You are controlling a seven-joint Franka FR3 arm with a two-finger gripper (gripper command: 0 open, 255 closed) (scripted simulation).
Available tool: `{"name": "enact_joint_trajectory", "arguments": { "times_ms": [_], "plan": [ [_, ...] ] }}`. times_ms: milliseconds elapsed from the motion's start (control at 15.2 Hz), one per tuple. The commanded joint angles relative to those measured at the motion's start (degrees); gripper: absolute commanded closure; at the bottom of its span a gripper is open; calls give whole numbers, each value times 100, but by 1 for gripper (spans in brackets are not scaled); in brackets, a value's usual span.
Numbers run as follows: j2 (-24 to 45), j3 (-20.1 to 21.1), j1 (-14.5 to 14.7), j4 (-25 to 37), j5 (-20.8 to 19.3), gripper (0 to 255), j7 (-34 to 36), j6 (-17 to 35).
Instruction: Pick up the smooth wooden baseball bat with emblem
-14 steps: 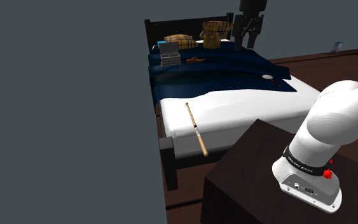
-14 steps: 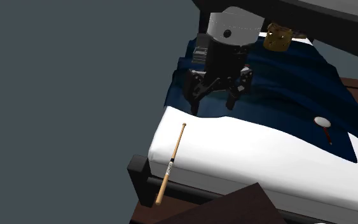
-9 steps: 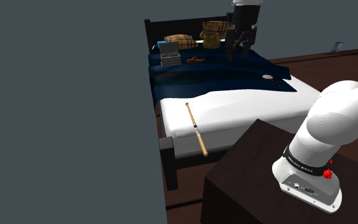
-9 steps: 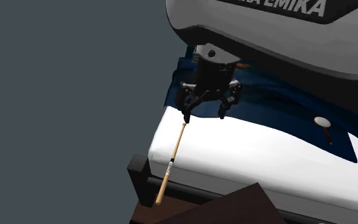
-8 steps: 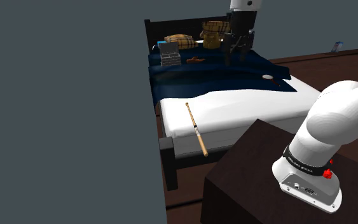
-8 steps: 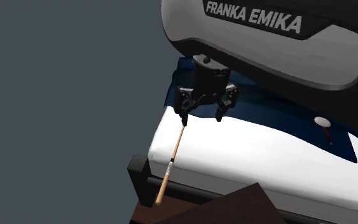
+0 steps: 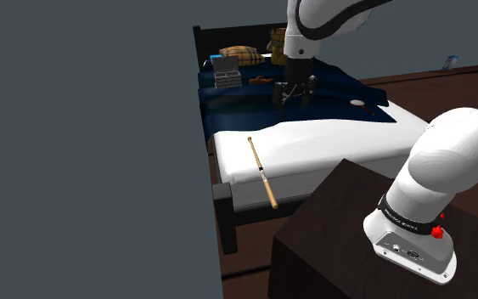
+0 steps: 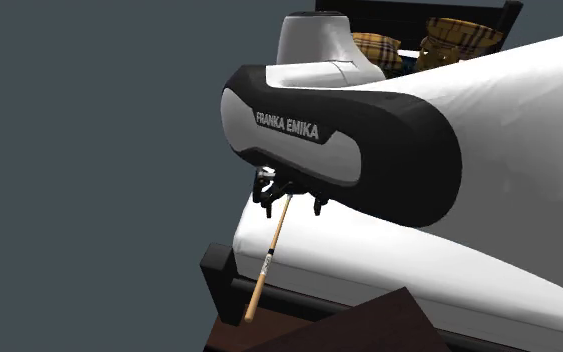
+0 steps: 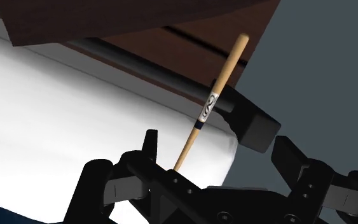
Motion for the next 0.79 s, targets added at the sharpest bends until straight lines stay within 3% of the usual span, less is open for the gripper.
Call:
{"name": "enact_joint_trajectory", "arguments": {
  "times_ms": [0,396,726],
  "plan": [
    [304,150,-31,-161,26,0,265,504],
    [1444,566,-179,-330,-56,0,1092,1864],
    [2612,838,-361,-207,-434,0,1953,2914]
  ]
}}
